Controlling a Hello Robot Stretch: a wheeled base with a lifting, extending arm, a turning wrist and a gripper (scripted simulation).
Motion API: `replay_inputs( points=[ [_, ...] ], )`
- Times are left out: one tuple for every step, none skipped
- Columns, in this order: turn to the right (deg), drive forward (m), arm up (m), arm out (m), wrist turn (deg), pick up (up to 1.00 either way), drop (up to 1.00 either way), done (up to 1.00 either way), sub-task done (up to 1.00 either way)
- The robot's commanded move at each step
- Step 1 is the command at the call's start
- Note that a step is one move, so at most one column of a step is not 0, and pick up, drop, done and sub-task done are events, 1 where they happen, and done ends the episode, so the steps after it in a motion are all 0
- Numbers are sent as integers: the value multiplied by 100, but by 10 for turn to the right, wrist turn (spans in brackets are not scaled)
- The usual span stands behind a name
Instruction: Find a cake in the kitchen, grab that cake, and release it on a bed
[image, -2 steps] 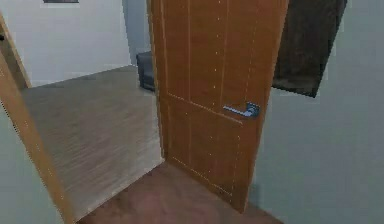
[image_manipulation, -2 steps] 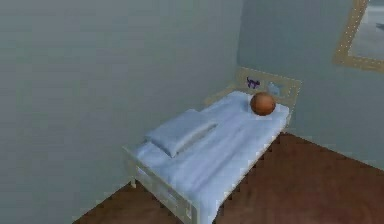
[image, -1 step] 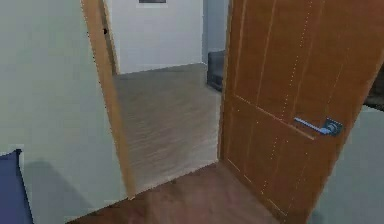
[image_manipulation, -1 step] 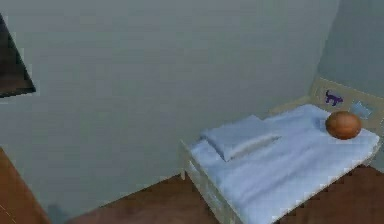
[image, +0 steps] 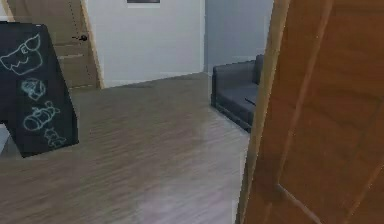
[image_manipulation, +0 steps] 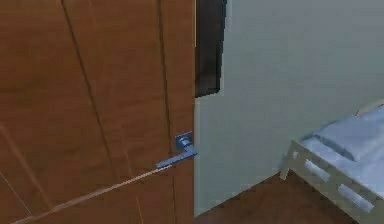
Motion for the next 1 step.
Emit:
replay_inputs(
  points=[
    [-360, 0, 0, 0, 0, 0, 0, 0, 0]
  ],
)
